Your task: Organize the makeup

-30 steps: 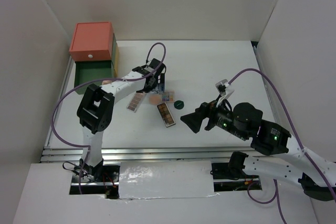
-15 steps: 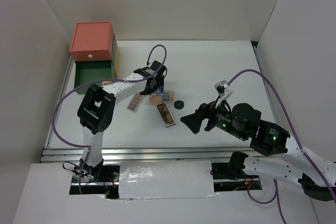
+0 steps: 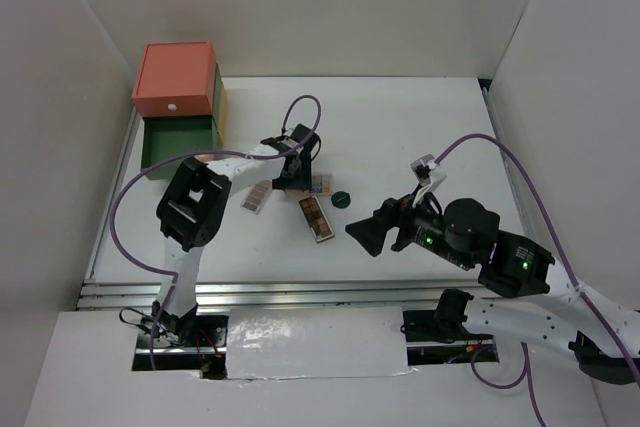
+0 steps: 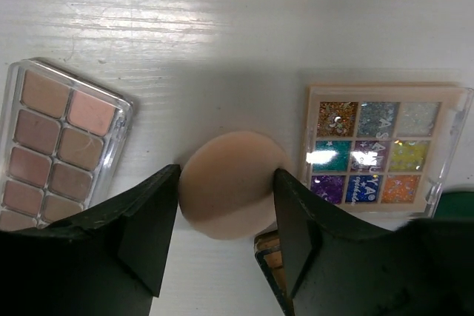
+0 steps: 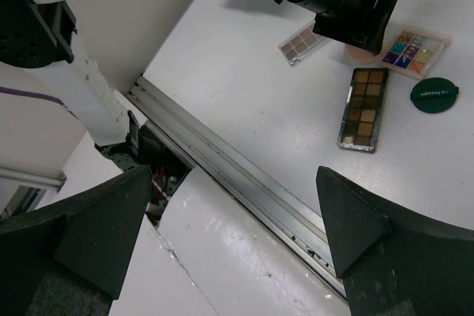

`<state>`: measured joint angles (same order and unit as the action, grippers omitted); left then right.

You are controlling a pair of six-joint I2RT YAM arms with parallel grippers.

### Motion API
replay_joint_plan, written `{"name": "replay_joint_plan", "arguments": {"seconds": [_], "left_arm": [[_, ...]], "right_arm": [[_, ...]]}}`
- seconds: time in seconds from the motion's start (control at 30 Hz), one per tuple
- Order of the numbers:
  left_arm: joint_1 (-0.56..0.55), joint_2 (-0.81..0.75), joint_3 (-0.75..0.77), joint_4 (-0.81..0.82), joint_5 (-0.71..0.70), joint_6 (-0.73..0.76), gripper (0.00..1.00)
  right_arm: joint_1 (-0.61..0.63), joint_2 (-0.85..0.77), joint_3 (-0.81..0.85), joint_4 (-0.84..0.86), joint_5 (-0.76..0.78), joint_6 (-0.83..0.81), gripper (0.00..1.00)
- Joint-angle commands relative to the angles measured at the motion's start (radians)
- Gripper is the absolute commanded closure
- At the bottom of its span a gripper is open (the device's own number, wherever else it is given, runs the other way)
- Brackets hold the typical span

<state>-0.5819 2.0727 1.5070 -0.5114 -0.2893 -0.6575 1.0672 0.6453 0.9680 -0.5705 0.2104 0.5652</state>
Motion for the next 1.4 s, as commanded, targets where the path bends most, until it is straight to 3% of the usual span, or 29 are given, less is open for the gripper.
{"name": "replay_joint_plan", "arguments": {"seconds": [0.0,0.1,0.2,0.37,0.6,0.93,1.1,1.2,1.23,1.27,1.37], "left_arm": [[-0.009,0.044,-0.008,-0.006,-0.005,-0.01,0.36],[-0.009,0.04,-0.021,-0.01,-0.016,-0.019,0.61],[-0.007,-0.006,-0.048,0.002,-0.019,-0.024,0.74],[-0.01,-0.149,-0.034,-0.004,-0.019,-0.014,0.77],[0.048,-0.339,0.079,-0.119,-0.131,0.004,0.72],[0.53,-0.438,0.075,-0.156,-0.093,-0.016,0.67],[0.646,-0.367,0.094,-0.116,-0.008,-0.027,0.5],[0.648,-0.321,0.122,-0.154,-0.05,-0.039,0.23],[0.649,-0.321,0.116,-0.153,-0.056,-0.05,0.1],[0.652,-0.325,0.098,-0.138,-0.06,-0.056,0.04],[0.651,-0.347,0.079,-0.125,-0.065,-0.067,0.01]], "right_arm": [[0.0,-0.013,-0.003,0.003,0.011,0.006,0.0],[0.002,-0.015,0.0,0.0,0.014,0.005,0.0],[0.002,-0.016,0.0,0.0,0.014,0.005,0.0],[0.002,-0.007,0.008,0.0,0.015,0.002,0.0],[0.002,0.001,0.017,-0.003,0.012,-0.002,0.0],[0.002,-0.009,0.023,-0.019,0.014,-0.007,0.0],[0.002,0.002,0.029,-0.026,0.009,-0.01,0.0],[0.002,0.005,0.025,-0.023,0.011,-0.01,0.0],[0.002,0.007,0.026,-0.022,0.011,-0.011,0.0],[0.0,0.01,0.028,-0.023,0.009,-0.013,0.0],[0.002,0.014,0.031,-0.025,0.007,-0.013,0.0]]}}
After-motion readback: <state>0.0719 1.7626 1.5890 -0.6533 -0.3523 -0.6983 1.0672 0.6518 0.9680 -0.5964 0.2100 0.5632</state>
